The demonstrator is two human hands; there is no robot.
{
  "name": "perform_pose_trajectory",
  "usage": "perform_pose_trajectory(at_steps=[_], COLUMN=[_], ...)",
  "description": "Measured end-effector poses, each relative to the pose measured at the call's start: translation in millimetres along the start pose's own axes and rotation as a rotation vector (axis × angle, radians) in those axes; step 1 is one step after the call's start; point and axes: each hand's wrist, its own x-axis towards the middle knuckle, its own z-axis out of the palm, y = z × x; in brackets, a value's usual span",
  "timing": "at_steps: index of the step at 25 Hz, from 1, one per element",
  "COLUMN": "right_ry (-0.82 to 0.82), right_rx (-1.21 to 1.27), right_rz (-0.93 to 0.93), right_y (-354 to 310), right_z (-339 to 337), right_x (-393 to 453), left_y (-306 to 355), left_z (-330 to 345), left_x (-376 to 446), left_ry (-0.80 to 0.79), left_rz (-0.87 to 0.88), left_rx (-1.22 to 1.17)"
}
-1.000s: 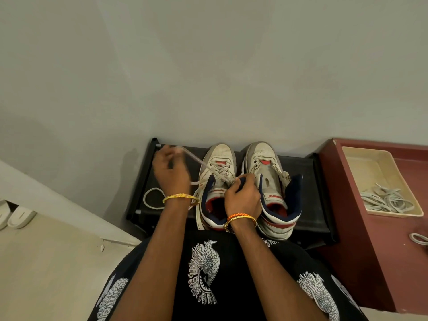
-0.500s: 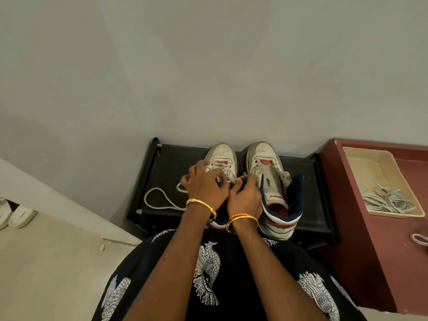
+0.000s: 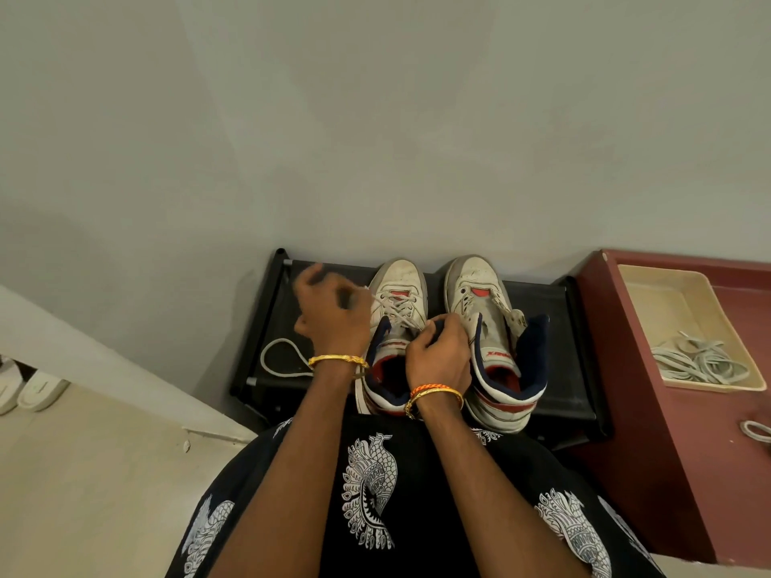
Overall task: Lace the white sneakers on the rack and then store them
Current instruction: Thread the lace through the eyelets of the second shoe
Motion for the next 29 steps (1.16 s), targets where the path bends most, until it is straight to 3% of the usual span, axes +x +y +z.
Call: perform_pose_trajectory(at_steps=[4,6,7,9,12,14,16,21,25,27,29], right_ry=[0.007,0.008,0.001,-0.039,-0.16,-0.239,-0.281,-0.23,-0.254,-0.25,-0.191], right_rx=[0.03,0.041,0.045,0.037,-0.08,-0.233,-0.36,-0.534,-0.656,-0.641,-0.436], right_rz=[-0.01,-0.03,-0.051,-0.122,-0.303,-0.424,-0.478,-0.549,-0.606,-0.594,-0.515], right_y=[0,1,1,0,1,1,-3,-12,-21,-20,-17], right_z=[2,2,1,0,-1,-2,-4,-4,-3,1,0], right_x=[1,0,0,2,8,13,15,14,28,31,32], left_y=[-13,-18,-18,-14,-8,-10,-16,-26,-19,-20,-22], left_z=[-25,-29,-29,-24,-10,-4,0,12,16,18,19], left_x=[19,22,19,6,-19,-27,-23,-21,-29,-30,-31], left_ry=[0.453,0.499,0.452,0.21,-0.24,-0.364,-0.381,-0.353,-0.3,-0.289,-0.289], left_rz=[-0.269,-0.341,-0.391,-0.426,-0.077,0.124,0.087,-0.042,-0.138,-0.149,-0.125], left_rx=[-0.31,-0.239,-0.145,0.016,0.438,0.699,0.707,0.402,0.307,0.311,0.356])
